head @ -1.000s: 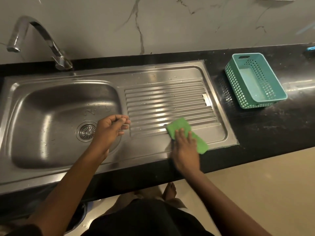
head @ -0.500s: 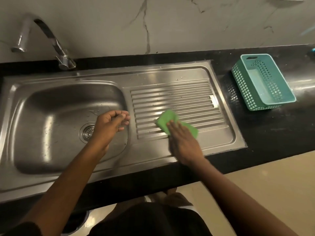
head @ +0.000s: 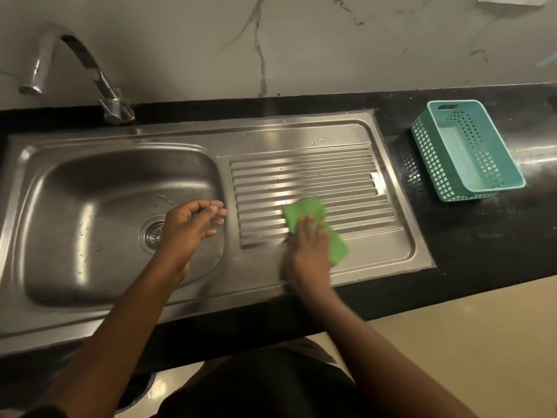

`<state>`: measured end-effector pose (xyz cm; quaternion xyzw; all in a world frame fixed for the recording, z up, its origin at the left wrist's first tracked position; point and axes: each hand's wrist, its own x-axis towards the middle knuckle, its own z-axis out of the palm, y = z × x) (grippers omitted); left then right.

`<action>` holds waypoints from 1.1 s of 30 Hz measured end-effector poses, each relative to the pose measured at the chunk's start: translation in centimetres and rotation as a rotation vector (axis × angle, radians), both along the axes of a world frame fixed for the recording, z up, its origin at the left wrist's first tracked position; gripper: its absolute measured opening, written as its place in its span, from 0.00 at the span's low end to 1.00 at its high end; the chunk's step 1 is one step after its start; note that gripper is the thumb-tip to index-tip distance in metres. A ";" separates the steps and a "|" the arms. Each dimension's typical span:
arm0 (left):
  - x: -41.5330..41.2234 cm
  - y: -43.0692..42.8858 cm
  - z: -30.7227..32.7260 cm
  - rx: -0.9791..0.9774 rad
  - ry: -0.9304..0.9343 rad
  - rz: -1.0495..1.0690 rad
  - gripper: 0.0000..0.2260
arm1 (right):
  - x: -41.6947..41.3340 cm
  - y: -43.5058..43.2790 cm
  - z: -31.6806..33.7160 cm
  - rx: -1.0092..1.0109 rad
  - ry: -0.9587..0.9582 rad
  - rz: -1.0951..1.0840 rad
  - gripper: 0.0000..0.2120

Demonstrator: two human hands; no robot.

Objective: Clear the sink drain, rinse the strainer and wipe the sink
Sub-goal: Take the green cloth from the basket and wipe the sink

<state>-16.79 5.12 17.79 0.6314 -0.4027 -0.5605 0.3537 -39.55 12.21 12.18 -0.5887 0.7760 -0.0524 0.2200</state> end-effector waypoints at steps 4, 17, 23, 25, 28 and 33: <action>-1.2 -0.4 0.8 -0.009 0.015 0.011 0.09 | 9.8 0.7 0.3 0.029 -0.096 0.421 0.34; -0.9 -0.9 0.3 0.003 0.017 0.003 0.07 | -7.9 1.3 1.7 -0.034 -0.041 0.367 0.25; -0.3 -0.7 0.0 0.007 0.024 0.002 0.07 | -13.3 1.7 3.2 0.043 0.045 -0.003 0.25; 0.0 -0.5 0.0 0.004 0.033 0.001 0.07 | -10.1 1.2 2.1 0.036 0.061 -0.085 0.26; -0.1 -0.5 0.0 0.004 0.040 -0.009 0.07 | -4.9 1.3 0.6 0.035 0.094 -0.070 0.27; -1.0 -0.6 0.3 0.007 0.032 -0.032 0.08 | 2.5 1.7 -0.3 0.021 0.018 0.183 0.30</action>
